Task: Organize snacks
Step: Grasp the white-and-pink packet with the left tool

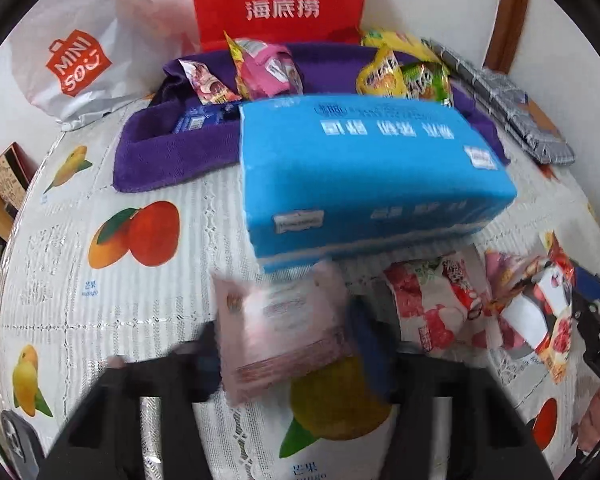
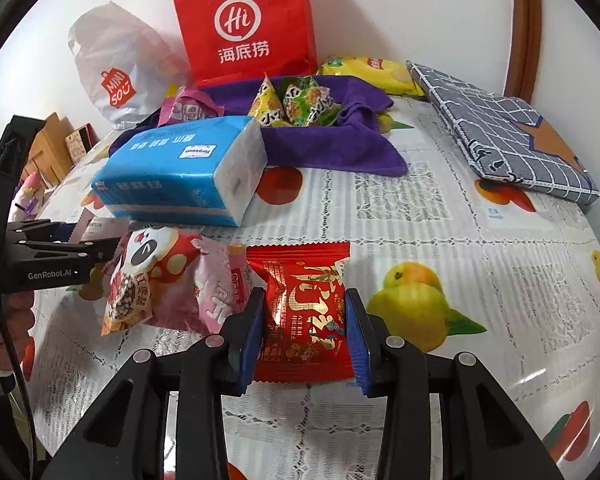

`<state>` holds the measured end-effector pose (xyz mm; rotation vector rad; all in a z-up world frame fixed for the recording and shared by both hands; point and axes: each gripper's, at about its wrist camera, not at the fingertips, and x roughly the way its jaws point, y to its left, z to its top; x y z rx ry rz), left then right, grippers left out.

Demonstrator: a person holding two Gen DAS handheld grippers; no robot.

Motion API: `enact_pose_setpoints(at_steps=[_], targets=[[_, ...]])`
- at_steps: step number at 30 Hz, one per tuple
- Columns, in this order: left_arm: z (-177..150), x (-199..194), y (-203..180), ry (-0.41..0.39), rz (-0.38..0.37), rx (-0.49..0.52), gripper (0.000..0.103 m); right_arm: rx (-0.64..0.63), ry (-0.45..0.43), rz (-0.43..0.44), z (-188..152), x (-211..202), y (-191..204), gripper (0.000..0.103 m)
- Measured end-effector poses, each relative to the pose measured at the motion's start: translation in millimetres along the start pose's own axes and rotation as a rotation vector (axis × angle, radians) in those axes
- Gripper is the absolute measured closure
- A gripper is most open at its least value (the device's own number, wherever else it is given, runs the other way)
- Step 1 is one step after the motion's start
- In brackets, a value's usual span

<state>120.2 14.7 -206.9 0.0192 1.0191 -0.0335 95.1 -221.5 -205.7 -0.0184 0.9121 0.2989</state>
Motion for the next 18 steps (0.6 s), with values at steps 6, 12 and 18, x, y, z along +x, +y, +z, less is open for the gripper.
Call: enact_pose_setpoints(at_steps=[6,12,18], targets=[[0,-4,6,0.009,-0.027,-0.011,0.084,0.017,-0.002,-0.007,-1,-2,-6,0.064],[0,-10,17,-0.006,-0.046,-0.049,0.086,0.016,-0.01,-0.018,1,-7,-5,0.064],[0,-26,20,-0.044,-0.066,-0.06,0.086,0.006,-0.031,-0.028,5,-17,1,0.064]])
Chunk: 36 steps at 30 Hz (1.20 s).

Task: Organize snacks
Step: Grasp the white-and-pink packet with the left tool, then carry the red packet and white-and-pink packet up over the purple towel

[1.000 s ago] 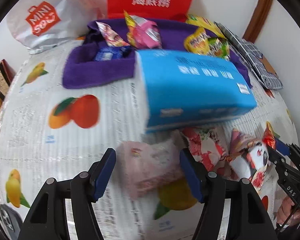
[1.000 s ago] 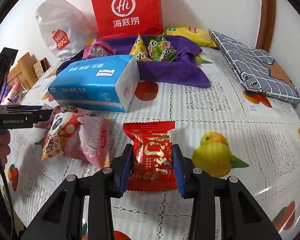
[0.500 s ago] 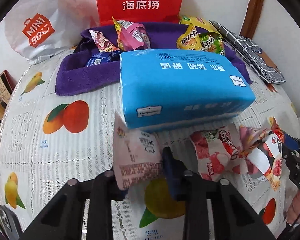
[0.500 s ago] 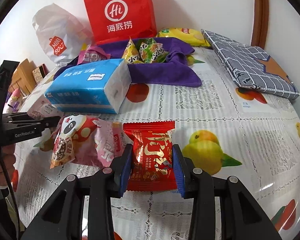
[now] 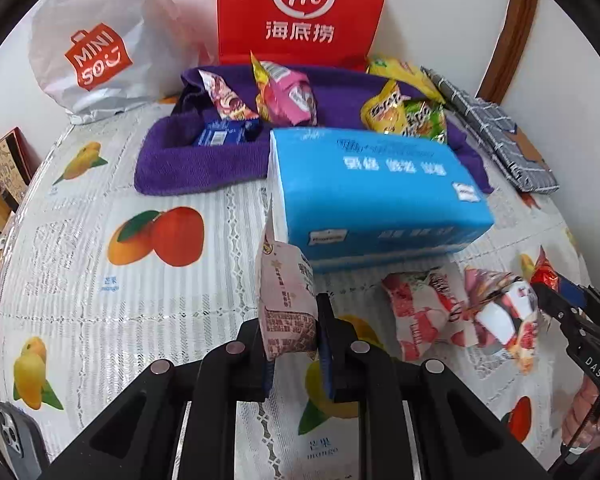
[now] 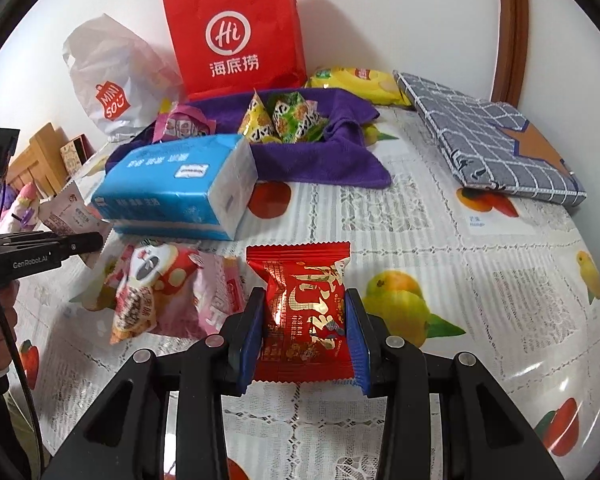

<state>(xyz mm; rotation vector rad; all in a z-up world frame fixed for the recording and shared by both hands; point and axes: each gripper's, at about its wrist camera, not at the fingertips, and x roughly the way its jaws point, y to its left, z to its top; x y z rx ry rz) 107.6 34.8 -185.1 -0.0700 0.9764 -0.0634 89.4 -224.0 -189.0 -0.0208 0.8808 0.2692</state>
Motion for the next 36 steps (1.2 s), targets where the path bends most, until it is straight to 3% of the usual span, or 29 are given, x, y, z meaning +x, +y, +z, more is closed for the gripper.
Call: enact_pose_setpoints(at_steps=[21,36], targets=[[14,-65,-7,-0.128,-0.072,0.012,0.086,-0.08,-0.118,-0.034,42,-47,49,0.064],[66,-86,-4,-0.189,-0.064,0.018,0.086,-0.104,-0.179,-0.022,105,-48,67,0.064]])
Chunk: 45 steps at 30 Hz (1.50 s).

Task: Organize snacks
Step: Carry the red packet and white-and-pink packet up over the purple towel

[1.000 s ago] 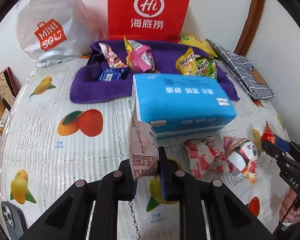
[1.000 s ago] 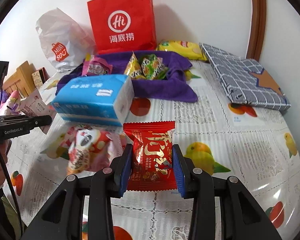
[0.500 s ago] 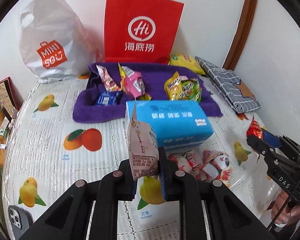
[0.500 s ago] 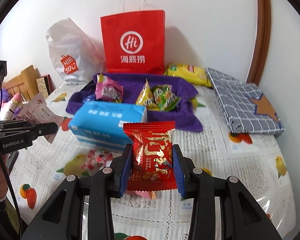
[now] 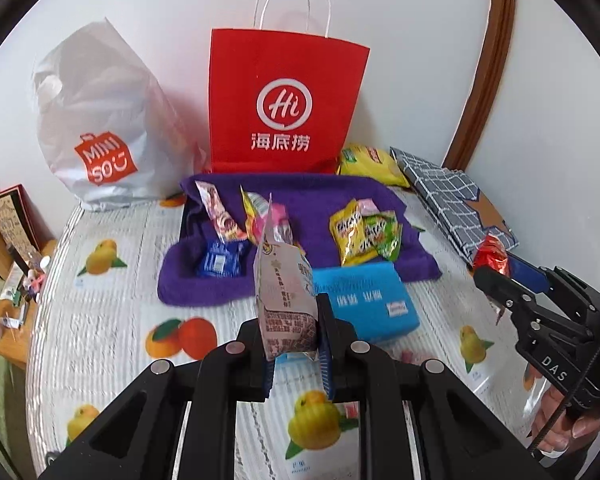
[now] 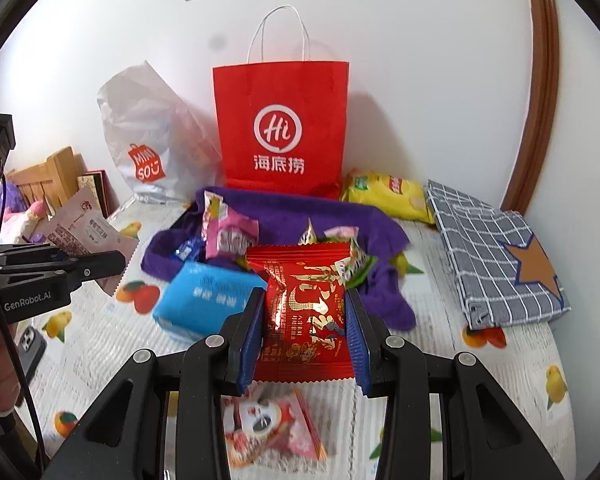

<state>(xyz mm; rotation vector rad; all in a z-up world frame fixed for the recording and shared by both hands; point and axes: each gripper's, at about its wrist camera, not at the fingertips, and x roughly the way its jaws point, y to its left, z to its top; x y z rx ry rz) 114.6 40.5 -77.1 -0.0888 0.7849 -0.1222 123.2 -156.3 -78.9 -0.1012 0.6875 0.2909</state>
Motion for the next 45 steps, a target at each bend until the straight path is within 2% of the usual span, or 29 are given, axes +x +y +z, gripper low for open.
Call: enact_pose_setpoints(at_steps=[11,20,30,33,34,35,38,45], targets=[[54,13,0,-0.016,-0.02,-0.007,0.086,0.011,-0.034,0.008,57,27,-9,0.064],[94,41,9,-0.022,-0.04,-0.043,0.086,0.036,-0.05,0.024,103,60,-20,0.064],[138,71,12,-0.051,-0.061,-0.049,0.086,0.025,-0.07,0.026,129,92,-23,0.064],[136,82,15,-0.064,-0.027,-0.044,0.086,0.037,-0.043,0.023,124,110,-30,0.064],[136,89,15,-0.037,-0.006,-0.039,0.086,0.032,-0.017,0.014,123,119,-31,0.064],[136,96,16,-0.01,-0.003,-0.034,0.086,0.025,-0.002,0.002,122,125,-33,0.064],[136,102,25,0.005,-0.022,-0.055,0.086,0.028,0.036,-0.002,118,143,-39,0.064],[139,110,50,0.025,-0.007,-0.114,0.086,0.065,0.196,-0.034,101,193,-57,0.064]])
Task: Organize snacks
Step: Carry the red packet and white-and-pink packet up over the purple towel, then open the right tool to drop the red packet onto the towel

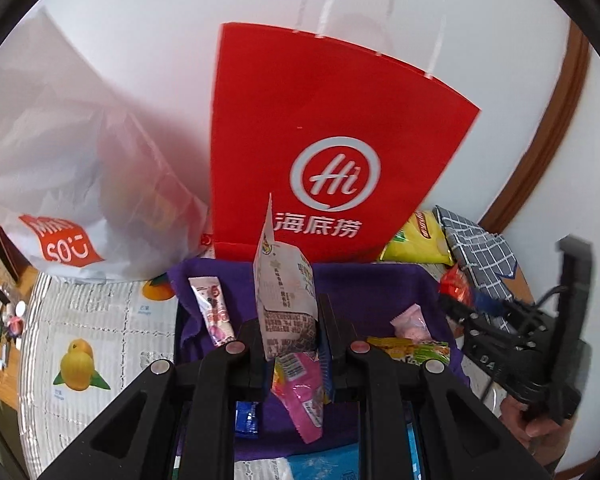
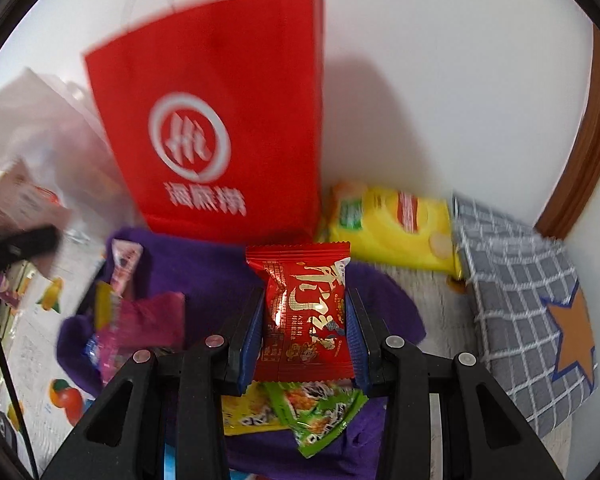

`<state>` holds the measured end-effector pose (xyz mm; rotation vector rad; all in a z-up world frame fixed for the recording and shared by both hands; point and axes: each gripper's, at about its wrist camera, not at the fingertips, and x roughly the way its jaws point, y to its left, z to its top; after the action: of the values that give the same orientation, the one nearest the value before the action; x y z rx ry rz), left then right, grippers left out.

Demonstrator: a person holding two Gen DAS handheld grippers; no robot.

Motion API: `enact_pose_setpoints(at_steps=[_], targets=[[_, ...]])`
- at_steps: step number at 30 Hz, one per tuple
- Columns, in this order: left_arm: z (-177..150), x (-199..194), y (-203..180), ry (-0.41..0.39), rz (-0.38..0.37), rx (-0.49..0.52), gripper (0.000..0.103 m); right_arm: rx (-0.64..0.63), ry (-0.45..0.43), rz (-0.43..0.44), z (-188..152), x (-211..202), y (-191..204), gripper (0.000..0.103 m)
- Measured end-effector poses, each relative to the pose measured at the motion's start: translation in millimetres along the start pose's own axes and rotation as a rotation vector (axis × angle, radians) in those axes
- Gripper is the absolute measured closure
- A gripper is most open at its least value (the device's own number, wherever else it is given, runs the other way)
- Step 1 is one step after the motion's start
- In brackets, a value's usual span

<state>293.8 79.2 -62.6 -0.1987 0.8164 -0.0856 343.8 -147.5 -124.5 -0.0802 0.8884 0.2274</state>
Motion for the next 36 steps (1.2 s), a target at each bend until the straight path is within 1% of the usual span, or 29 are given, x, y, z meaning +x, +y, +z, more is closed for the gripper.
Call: enact_pose_setpoints(at_steps=[2,8,13,20,23,26,29,31,33,36], targets=[[1,1,5,0.003,0.004,-0.011,0.086,0.015,0.036,0.012,-3,11,-4,0.064],[2,2,11,0.008,0.012,-0.025,0.086,-0.004,0.071,0.025,-8,22,2,0.064],[1,3,11,0.013,0.016,-0.023,0.086,-0.02,0.103,0.019,-12,33,8,0.064],[0,5,4,0.019,0.014,-0.007,0.086,-0.029,0.119,0.034,-13,35,8,0.064],[-2,10,3,0.034,0.015,-0.005,0.086,-0.024,0.122,0.026,-12,32,7,0.062],[-2,14,3,0.046,0.02,-0.003,0.086,-0.011,0.101,0.03,-10,21,5,0.06],[-3,20,4,0.065,0.049,-0.008,0.086,-0.001,0.065,0.03,-7,5,3,0.054],[-4,27,7,0.09,0.061,-0.018,0.086,0.009,0.034,0.035,-4,-7,1,0.053],[-5,34,10,0.113,0.074,-0.024,0.086,0.024,0.006,0.059,-2,-20,-2,0.049],[-7,41,11,0.132,0.092,-0.021,0.086,0.046,-0.022,0.107,0,-32,-6,0.047]])
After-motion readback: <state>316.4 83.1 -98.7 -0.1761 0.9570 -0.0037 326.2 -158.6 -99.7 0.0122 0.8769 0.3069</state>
